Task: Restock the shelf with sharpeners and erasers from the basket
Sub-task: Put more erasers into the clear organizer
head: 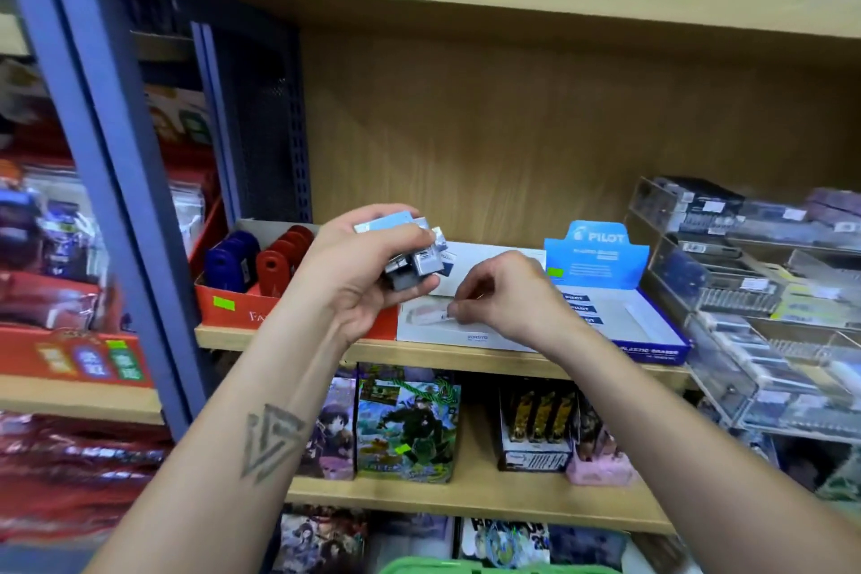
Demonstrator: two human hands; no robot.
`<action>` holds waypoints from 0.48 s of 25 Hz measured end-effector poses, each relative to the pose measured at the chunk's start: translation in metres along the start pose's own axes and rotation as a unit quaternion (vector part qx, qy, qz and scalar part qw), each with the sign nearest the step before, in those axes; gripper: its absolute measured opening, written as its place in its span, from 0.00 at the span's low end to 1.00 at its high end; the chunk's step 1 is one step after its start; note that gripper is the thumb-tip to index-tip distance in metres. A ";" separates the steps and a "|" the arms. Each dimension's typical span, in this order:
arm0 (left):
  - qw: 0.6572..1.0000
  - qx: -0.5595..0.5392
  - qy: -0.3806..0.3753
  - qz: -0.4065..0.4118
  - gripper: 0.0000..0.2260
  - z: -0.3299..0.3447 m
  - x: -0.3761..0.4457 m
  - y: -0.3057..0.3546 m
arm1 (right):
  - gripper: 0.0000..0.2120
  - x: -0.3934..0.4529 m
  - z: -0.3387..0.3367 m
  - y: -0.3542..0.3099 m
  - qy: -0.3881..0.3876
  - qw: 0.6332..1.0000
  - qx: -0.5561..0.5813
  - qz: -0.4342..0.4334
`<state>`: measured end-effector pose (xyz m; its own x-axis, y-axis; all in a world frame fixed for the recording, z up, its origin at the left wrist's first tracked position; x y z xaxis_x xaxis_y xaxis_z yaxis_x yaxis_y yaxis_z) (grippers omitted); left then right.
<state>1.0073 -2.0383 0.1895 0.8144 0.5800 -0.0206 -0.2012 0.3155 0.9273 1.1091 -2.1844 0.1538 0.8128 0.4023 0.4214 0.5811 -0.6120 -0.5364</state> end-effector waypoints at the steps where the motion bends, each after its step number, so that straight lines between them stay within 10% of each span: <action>1: 1.000 0.001 -0.003 -0.002 0.10 0.001 -0.002 0.000 | 0.06 0.000 0.001 -0.002 -0.002 1.000 -0.010 0.000; 9: 0.997 -0.019 -0.057 -0.040 0.09 0.006 -0.019 -0.006 | 0.10 -0.007 0.011 -0.006 -0.003 0.998 -0.047 0.037; 12: 0.996 -0.019 -0.071 -0.048 0.09 0.012 -0.023 -0.008 | 0.08 -0.017 -0.017 -0.005 0.005 0.988 0.142 0.054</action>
<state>0.9968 -2.0626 0.1871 0.8995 0.4337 -0.0532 -0.1366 0.3947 0.9086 1.0913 -2.1993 0.1615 0.8711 0.3375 0.3566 0.4803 -0.4345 -0.7619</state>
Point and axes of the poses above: each hand's wrist, its own x-axis towards the middle knuckle, its own z-axis out of the palm, y = z × x, the point moved 1 cm from there along x, towards the middle knuckle, and after that the axes turned 12 degrees about y, right-handed, at the moved point
